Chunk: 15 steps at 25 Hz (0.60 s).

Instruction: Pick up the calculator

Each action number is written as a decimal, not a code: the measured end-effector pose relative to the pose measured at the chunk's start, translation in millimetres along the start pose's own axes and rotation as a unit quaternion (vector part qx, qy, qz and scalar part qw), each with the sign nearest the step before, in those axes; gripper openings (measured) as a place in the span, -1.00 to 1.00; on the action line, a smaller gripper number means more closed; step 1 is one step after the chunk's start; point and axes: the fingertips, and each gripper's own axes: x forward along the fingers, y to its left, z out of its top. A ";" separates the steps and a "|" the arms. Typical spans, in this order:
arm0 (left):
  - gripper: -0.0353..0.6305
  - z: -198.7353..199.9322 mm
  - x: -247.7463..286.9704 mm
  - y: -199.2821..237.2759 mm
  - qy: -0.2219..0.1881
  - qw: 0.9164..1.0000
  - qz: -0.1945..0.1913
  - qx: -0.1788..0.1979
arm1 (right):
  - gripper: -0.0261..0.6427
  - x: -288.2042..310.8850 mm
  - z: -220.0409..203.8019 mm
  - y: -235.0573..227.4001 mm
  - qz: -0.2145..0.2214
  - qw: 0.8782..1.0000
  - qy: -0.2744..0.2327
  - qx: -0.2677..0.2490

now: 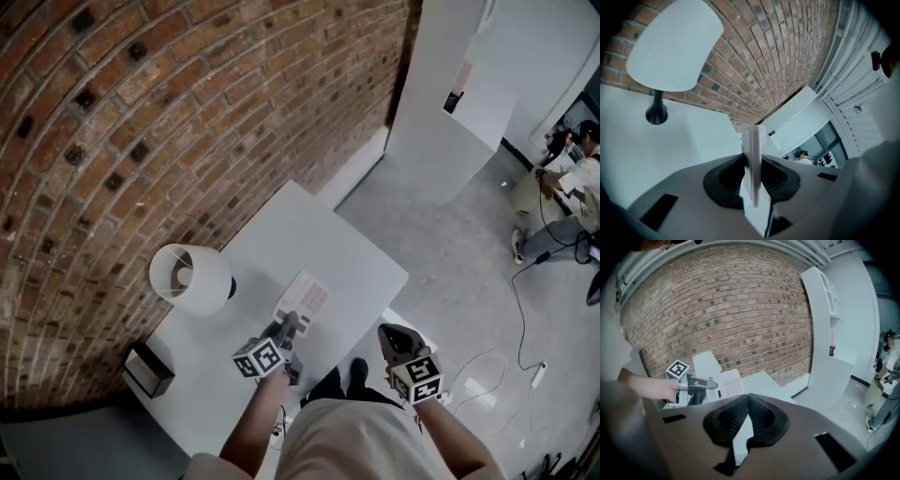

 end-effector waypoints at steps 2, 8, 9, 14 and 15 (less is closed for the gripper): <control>-0.60 -3.6 -19.1 -9.7 -0.016 1.000 0.004 -0.002 | -0.89 -9.7 2.7 3.8 0.010 1.000 -0.006 -0.002; -0.60 -11.6 -70.1 -41.6 -0.065 0.998 0.007 0.003 | -0.89 -34.0 13.1 8.1 0.034 0.999 -0.035 -0.012; -0.60 -13.2 -77.8 -46.2 -0.072 0.997 0.008 0.006 | -0.89 -37.4 14.8 8.7 0.038 0.998 -0.039 -0.016; -0.60 -19.5 -110.5 -62.1 -0.108 0.994 0.017 0.012 | -0.89 -50.1 29.6 17.7 0.071 0.995 -0.059 -0.045; -0.60 -20.7 -116.0 -64.4 -0.115 0.993 0.018 0.009 | -0.89 -51.9 32.9 20.9 0.079 0.994 -0.062 -0.051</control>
